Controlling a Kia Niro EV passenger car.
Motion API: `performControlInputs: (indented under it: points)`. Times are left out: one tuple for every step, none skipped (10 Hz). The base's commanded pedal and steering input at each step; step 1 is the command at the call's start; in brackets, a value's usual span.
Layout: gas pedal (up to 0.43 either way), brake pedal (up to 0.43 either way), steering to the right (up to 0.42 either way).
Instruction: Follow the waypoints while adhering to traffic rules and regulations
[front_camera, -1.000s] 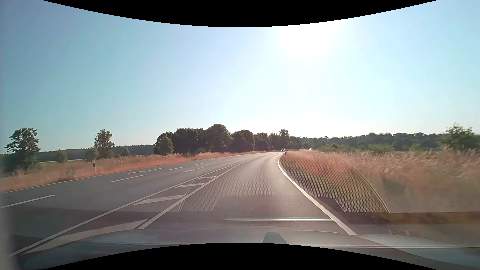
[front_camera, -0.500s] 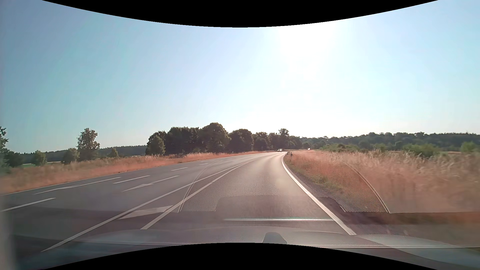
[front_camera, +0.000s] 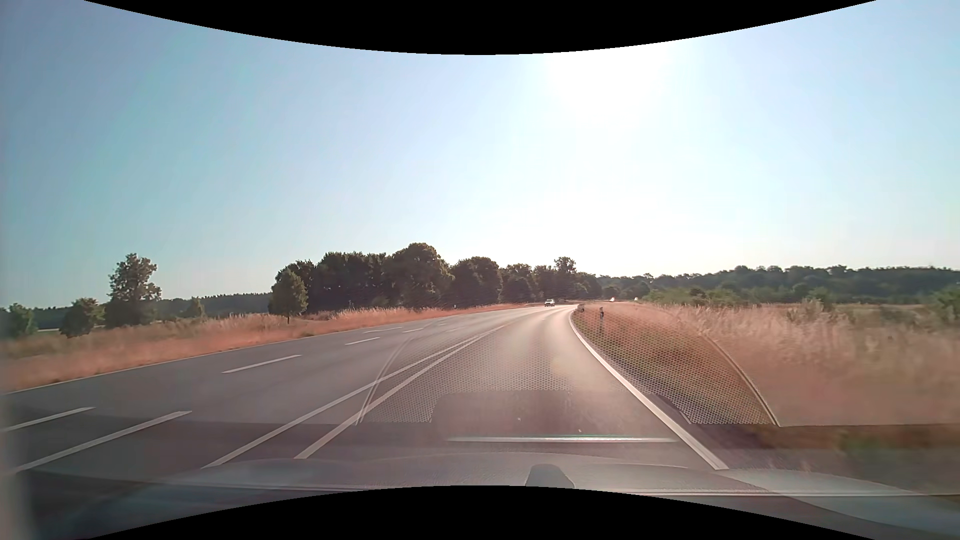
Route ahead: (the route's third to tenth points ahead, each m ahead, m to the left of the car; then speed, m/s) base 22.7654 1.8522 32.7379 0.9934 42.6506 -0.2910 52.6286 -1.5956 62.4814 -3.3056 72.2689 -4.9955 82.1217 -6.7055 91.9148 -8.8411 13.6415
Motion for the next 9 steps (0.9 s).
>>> performControlInputs:
  points:
    - [0.22,0.0,0.013]
    - [0.22,0.0,0.013]
    - [0.22,0.0,0.013]
    - [0.22,0.0,0.014]
    - [0.22,0.0,0.015]
    - [0.22,0.0,0.016]
    - [0.22,0.0,0.016]
    - [0.22,0.0,0.016]
    - [0.22,0.0,0.016]
